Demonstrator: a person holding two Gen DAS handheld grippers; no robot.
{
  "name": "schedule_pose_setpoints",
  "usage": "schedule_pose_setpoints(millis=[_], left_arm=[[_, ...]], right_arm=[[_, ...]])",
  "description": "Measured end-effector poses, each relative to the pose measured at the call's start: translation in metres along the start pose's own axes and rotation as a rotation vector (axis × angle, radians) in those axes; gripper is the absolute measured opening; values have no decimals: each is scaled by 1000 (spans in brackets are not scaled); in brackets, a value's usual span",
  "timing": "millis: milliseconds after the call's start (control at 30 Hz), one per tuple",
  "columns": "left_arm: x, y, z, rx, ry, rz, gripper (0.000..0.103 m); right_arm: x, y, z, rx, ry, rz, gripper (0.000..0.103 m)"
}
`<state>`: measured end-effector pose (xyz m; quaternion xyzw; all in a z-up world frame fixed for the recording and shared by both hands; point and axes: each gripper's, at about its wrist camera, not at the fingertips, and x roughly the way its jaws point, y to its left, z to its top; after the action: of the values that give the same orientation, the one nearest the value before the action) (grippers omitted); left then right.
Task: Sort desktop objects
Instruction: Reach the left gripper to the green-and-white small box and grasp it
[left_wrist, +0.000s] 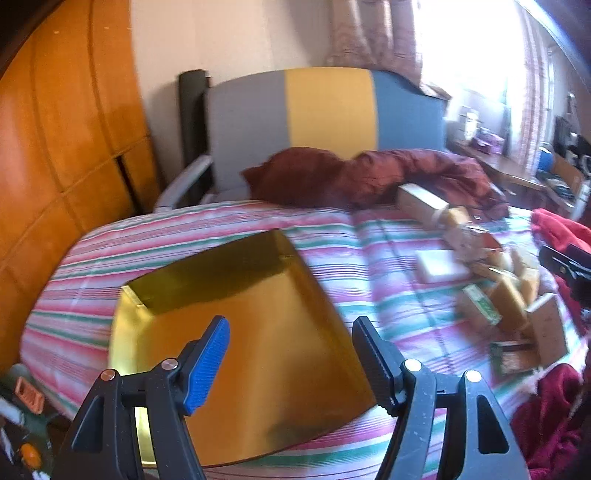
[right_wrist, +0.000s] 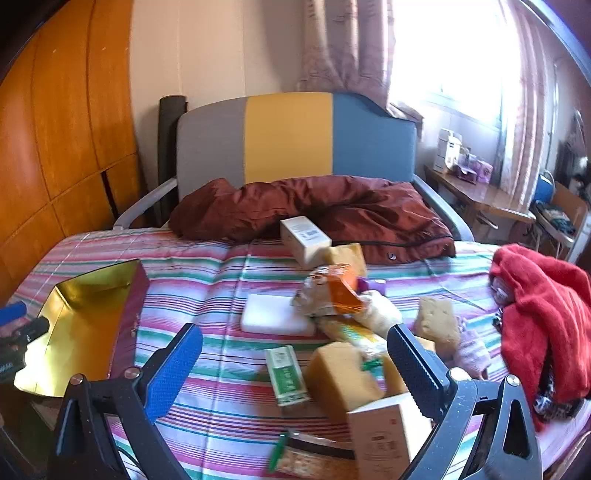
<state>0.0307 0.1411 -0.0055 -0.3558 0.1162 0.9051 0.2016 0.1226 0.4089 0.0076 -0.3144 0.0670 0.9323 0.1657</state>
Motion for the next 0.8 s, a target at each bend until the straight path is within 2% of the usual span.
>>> schedule_pose_setpoints(millis=[100,267,333,400,433,500,567,633,733,800], left_arm=[[4,-16,2,14,14,-96,70],[3,-57,6,108,-7,-235,70],[4,-69,8,129,2,-313,70],[11,-76,11,122,30,-414,75],[15,-81,11,128,48,-440,78],[22,-92,11,152,80,-456,79],[31,-102,10,156,124,-487,79],[38,-106,9,154,156,-487,79],[53,-111,12,142,201,-478,79],[64,-111,15,124,229,-500,79]], right_arm=[[-1,-20,-1,35,5,-15,101],[-2,-54,-4,86,27,-49,101],[-3,-68,-6,109,39,-66,101],[-4,-84,-10,134,53,-79,101],[-4,-90,-12,144,62,-86,101],[-2,-101,-17,162,90,-84,101],[3,-108,-23,176,125,-44,98],[9,-104,-28,139,177,5,94],[13,-89,-37,81,246,51,93],[13,-82,-44,45,278,62,93]])
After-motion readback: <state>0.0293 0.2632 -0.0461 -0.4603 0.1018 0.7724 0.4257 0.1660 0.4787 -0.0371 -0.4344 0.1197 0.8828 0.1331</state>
